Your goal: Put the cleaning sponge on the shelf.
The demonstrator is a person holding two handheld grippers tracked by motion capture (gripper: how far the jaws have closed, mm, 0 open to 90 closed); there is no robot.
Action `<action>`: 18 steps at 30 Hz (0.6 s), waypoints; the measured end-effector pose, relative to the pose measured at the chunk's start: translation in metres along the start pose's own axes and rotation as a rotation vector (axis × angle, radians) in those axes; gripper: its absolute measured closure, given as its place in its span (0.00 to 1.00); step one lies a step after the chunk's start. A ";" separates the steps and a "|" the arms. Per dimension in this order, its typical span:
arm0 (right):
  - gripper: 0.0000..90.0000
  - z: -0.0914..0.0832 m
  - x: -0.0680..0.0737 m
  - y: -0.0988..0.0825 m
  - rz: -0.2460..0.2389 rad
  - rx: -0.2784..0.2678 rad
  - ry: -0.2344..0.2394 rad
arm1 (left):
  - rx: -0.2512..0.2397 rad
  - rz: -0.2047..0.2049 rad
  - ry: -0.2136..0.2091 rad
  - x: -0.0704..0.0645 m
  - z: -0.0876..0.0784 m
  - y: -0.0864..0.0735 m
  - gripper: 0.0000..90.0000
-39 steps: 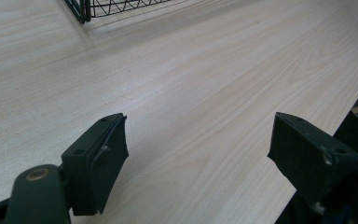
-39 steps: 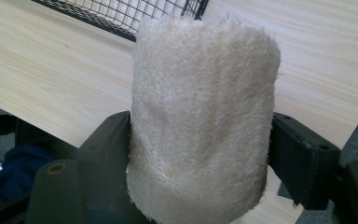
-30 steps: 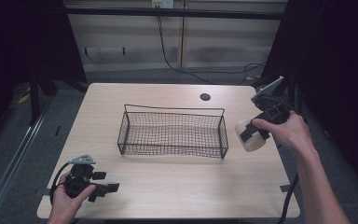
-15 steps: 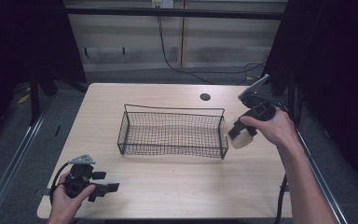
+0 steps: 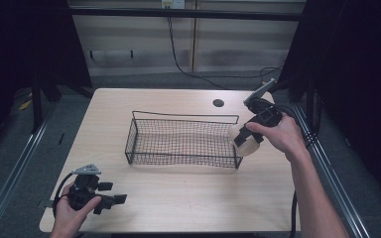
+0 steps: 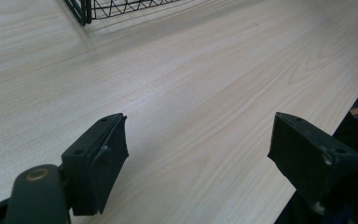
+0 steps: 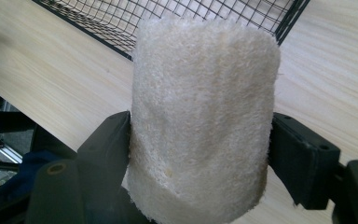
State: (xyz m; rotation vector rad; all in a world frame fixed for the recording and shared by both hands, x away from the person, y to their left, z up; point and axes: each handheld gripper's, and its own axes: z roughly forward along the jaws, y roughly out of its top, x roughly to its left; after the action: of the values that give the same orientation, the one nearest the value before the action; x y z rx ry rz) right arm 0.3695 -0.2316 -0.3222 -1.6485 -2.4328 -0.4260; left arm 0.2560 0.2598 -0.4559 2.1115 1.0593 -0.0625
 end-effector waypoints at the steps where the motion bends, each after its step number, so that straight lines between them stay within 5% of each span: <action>1: 0.28 0.001 0.000 0.001 0.001 0.006 0.001 | 0.002 0.002 0.000 0.000 0.000 0.000 0.21; 18: 0.28 0.016 0.006 0.016 -0.022 0.015 0.004 | -0.003 -0.003 -0.002 0.000 0.000 0.000 0.21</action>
State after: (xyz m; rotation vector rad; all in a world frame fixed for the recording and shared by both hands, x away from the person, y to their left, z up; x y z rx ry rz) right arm 0.3820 -0.2155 -0.3332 -1.6149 -2.4471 -0.4131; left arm 0.2560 0.2601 -0.4559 2.1072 1.0601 -0.0649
